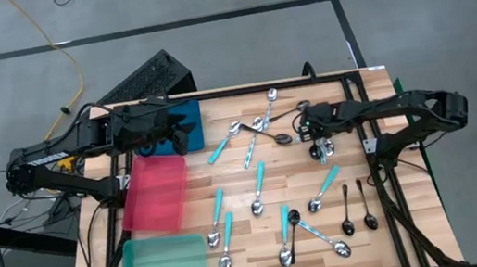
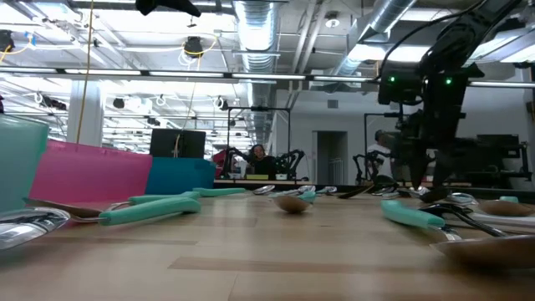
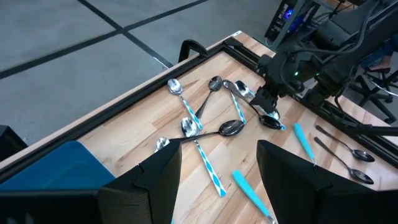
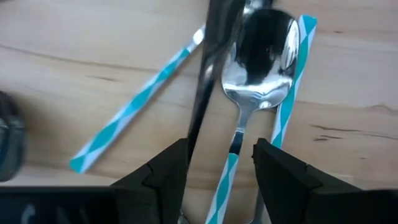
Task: Sort silverware by color (type)
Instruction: Put the blue patterned spoon into the blue bin
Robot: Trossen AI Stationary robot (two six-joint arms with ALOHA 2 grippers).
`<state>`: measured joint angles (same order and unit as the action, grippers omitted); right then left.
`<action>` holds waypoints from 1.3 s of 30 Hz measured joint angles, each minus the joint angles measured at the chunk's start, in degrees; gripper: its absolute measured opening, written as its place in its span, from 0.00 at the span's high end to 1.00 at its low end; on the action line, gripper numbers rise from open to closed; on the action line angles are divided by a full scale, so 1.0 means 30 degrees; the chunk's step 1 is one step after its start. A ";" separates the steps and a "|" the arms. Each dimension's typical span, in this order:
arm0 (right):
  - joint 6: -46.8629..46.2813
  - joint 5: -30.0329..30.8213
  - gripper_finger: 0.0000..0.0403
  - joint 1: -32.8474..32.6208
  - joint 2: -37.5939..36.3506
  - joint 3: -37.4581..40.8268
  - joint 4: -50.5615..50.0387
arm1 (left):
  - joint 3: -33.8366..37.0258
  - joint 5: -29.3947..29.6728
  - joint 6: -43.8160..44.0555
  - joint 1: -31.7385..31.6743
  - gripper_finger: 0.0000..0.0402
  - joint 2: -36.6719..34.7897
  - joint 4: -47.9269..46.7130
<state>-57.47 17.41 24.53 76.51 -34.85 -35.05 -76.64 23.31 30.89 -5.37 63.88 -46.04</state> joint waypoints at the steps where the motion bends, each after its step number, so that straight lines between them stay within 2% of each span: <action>1: 0.0109 -0.0004 0.50 0.0000 0.0309 0.0000 0.0030 | 0.0000 0.0000 0.0008 0.0000 0.52 0.0000 -0.0007; 7: 0.0310 -0.0162 0.50 -0.0197 0.1879 -0.0029 0.0878 | 0.0000 0.0000 0.0059 0.0000 0.52 -0.0007 -0.0015; 17: 0.0182 -0.0648 0.54 0.0039 0.1931 -0.0051 0.0866 | 0.0000 -0.0015 0.0059 0.0007 0.52 -0.0007 -0.0342; 21: 0.0167 -0.0758 0.61 0.0109 0.1931 -0.0044 0.0842 | 0.0000 -0.0007 0.0066 0.0007 0.52 -0.0007 -0.0335; 31: 0.0131 -0.1257 0.87 0.0102 0.1945 -0.0036 0.0798 | 0.0000 0.0000 0.0066 0.0001 0.52 -0.0007 -0.0335; 34: 0.0137 -0.1419 0.91 0.0109 0.1945 -0.0036 0.0772 | 0.0000 0.0000 0.0059 0.0007 0.52 -0.0007 -0.0335; 39: 0.0045 -0.1644 0.91 0.0109 0.1945 -0.0068 0.0815 | 0.0000 0.0000 0.0059 0.0004 0.52 -0.0007 -0.0335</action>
<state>-57.34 12.48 24.86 82.35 -35.06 -32.60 -76.64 23.31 31.07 -5.35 63.86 -47.05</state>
